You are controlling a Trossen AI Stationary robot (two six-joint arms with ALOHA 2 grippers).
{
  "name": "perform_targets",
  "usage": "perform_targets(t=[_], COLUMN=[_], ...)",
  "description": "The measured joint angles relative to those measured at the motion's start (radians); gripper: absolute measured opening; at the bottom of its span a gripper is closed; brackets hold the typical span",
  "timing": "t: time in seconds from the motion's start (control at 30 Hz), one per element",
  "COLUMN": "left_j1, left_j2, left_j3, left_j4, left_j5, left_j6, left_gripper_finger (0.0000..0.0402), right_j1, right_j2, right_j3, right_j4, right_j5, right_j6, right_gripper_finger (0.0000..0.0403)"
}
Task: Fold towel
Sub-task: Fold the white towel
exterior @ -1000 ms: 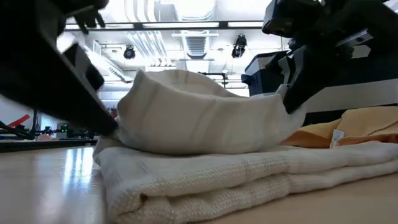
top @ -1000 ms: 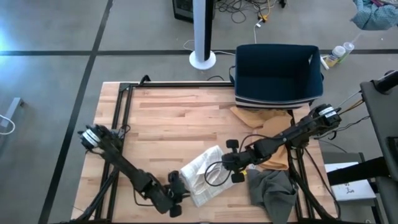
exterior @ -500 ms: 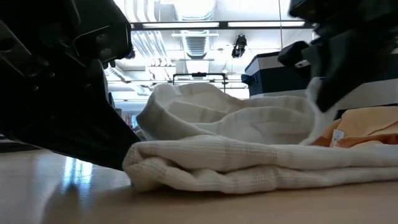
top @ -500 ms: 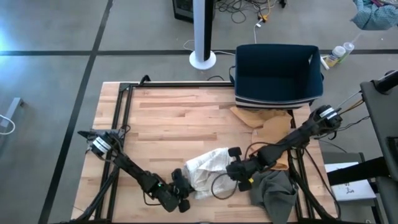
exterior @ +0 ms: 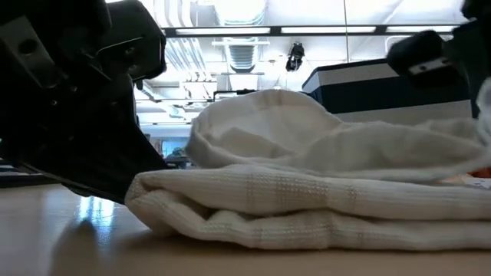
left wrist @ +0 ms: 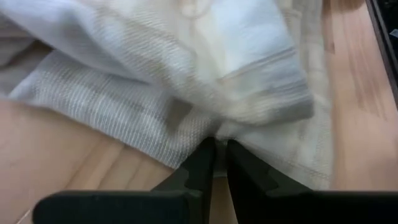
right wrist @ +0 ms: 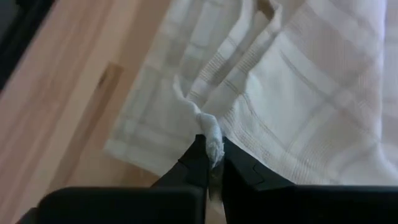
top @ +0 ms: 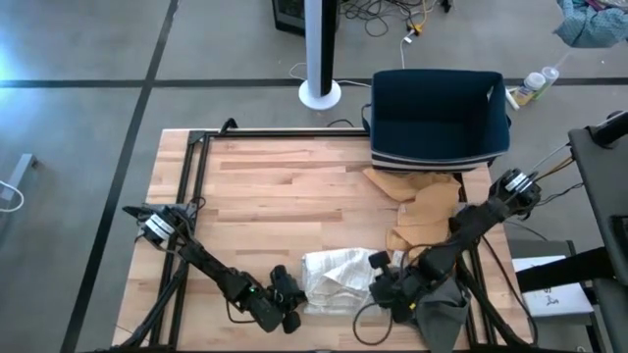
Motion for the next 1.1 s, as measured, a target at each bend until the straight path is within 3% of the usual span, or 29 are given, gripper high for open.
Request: perform_targets(t=[0.27, 0.53, 0.63, 0.83, 1.1], left_j1=[0.002, -0.010, -0.033, -0.087, -0.048], left_j2=[-0.105, -0.201, -0.202, -0.137, 0.059], left_j3=[-0.008, 0.004, 0.032, 0.113, 0.295], left_j4=[-0.196, -0.227, -0.213, -0.186, -0.184], left_j5=[-0.010, -0.019, -0.026, -0.056, -0.092], left_j6=[0.000, 0.020, 0.026, 0.027, 0.125], left_gripper_finger=[0.0037, 0.0037, 0.0037, 0.0037, 0.0037], right_j1=[0.040, 0.081, 0.071, 0.057, 0.018], right_j2=[0.023, 0.073, 0.147, 0.289, 0.380], right_j3=[0.049, 0.172, 0.208, 0.295, 0.341], right_j4=[-0.026, -0.021, -0.018, -0.014, -0.017], right_j5=[0.032, 0.426, 0.486, 0.497, 0.508], right_j6=[0.097, 0.109, 0.118, 0.130, 0.175], right_gripper_finger=[0.0147, 0.0241, 0.0268, 0.0308, 0.0316])
